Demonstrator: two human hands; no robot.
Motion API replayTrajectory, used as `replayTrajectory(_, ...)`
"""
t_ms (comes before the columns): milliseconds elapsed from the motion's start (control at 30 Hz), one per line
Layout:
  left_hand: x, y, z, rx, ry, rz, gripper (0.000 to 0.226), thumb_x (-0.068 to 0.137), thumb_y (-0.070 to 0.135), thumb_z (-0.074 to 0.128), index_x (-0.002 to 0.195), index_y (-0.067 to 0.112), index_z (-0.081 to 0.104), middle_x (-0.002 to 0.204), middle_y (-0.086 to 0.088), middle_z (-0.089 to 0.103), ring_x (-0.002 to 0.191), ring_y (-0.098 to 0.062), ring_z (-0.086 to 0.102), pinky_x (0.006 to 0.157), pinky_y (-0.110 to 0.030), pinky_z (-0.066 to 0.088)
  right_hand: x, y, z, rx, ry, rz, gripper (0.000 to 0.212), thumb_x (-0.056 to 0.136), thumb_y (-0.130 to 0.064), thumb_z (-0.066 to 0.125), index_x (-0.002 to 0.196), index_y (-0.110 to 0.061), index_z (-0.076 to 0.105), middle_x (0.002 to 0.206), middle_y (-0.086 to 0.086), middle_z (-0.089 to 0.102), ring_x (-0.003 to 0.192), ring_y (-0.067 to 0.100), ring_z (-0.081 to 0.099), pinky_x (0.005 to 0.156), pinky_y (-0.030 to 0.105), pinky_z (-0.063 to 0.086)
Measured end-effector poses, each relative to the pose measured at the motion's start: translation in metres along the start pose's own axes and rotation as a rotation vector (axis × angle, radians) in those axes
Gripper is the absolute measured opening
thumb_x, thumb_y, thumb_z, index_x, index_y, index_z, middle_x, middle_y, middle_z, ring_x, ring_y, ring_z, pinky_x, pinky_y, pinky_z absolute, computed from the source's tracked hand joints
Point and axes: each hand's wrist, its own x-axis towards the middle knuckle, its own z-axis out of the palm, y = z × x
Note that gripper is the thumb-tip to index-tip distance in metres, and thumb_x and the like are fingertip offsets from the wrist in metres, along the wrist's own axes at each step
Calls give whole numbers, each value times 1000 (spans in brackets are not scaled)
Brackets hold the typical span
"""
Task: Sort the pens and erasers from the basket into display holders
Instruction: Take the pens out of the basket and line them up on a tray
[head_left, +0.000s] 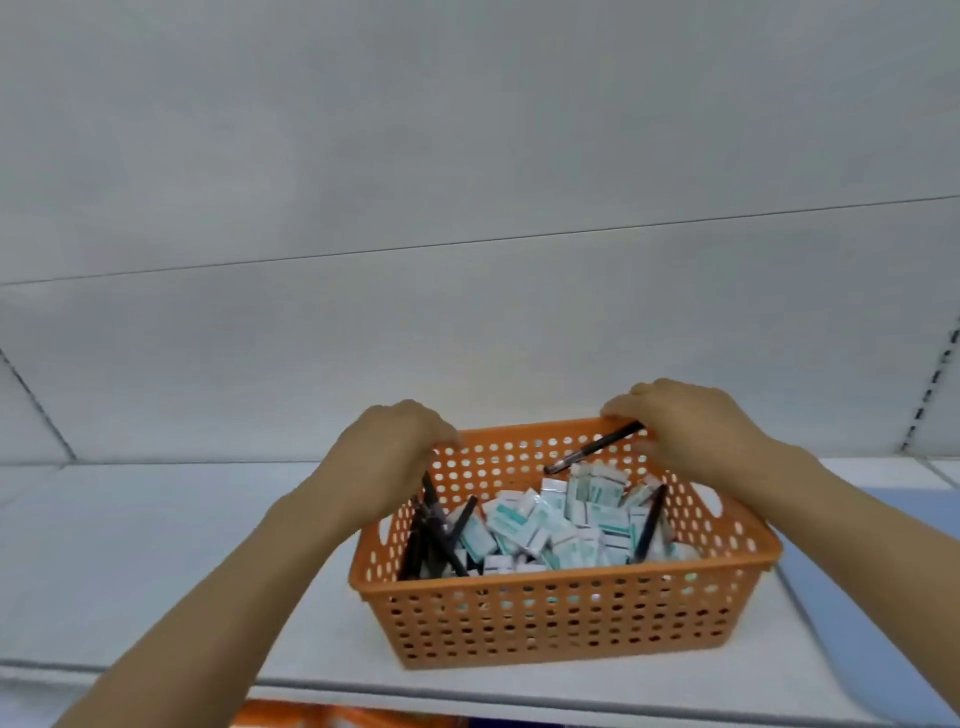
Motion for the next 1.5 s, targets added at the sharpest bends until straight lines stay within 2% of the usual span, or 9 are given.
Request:
replayTrajectory(233, 19, -8, 1, 545, -236, 337, 11, 89, 29, 64, 99, 30, 69, 84, 6, 49, 99, -17, 50, 83, -30, 36, 2, -2, -9, -262, 32, -14, 23, 100, -36, 41, 110, -33, 62, 103, -11, 61, 98, 9, 56, 65, 25, 42)
replayTrajectory(367, 21, -11, -1, 534, -138, 228, 11, 96, 26, 56, 104, 26, 63, 94, 7, 65, 91, -14, 52, 76, -27, 34, -6, -5, -19, 38, 254, 105, 16, 94, -33, 56, 100, -27, 69, 96, -9, 61, 91, 11, 52, 65, 28, 40)
replayTrajectory(433, 16, -9, -6, 117, -10, -7, 11, 101, 25, 47, 107, 22, 55, 88, 5, 65, 77, -13, 58, 68, -27, 47, -7, -22, -27, 376, 271, 223, 8, 92, -30, 62, 94, -25, 68, 86, -10, 64, 79, 7, 56, 64, 24, 43)
replayTrajectory(567, 1, 22, -12, -1120, 61, -322, 28, 100, 36, 46, 98, 11, 56, 69, 5, 55, 55, -8, 45, 57, -25, 39, -4, -84, -45, 1080, 51, 263, 8, 90, -23, 66, 84, -19, 70, 65, -5, 68, 55, 4, 59, 53, 14, 45)
replayTrajectory(767, -17, 22, -9, -1516, 166, -429, 32, 100, 31, 47, 88, 7, 63, 60, -2, 42, 52, -13, 35, 54, -26, 34, 16, -141, -43, 1323, -195, 138, 14, 90, -20, 67, 89, -7, 72, 60, 7, 62, 53, 16, 57, 55, 27, 55)
replayTrajectory(967, -32, -2, -4, -1598, 411, -710, 22, 102, 19, 40, 97, 8, 59, 71, -6, 67, 51, -15, 44, 55, -30, 41, 34, -169, -41, 660, -510, 43, 62, 95, -61, 37, 77, -9, 66, 62, 3, 68, 50, 13, 62, 48, 24, 47)
replayTrajectory(1133, -33, 3, 0, -1637, 535, -773, 16, 101, 17, 41, 99, 9, 56, 65, -3, 61, 60, -15, 56, 65, -32, 50, 37, -180, -35, 215, -700, -59, 49, 86, -62, 56, 74, -14, 53, 65, 1, 62, 56, 16, 64, 57, 26, 52)
replayTrajectory(1333, -32, 7, -8, -1790, 563, -711, 14, 103, 19, 39, 101, 11, 50, 68, -3, 53, 50, -13, 51, 47, -27, 47, 38, -182, -12, 312, -833, -19, 28, 87, -38, 65, 79, -14, 55, 80, -1, 59, 69, 14, 57, 59, 24, 46)
replayTrajectory(1500, -37, 4, -6, -1858, 489, -722, 15, 103, 23, 41, 99, 12, 50, 63, 0, 46, 50, -11, 37, 45, -25, 33, 33, -138, -19, 450, -782, 75, 19, 98, -25, 48, 97, -11, 60, 71, -1, 61, 50, 9, 45, 45, 19, 37)
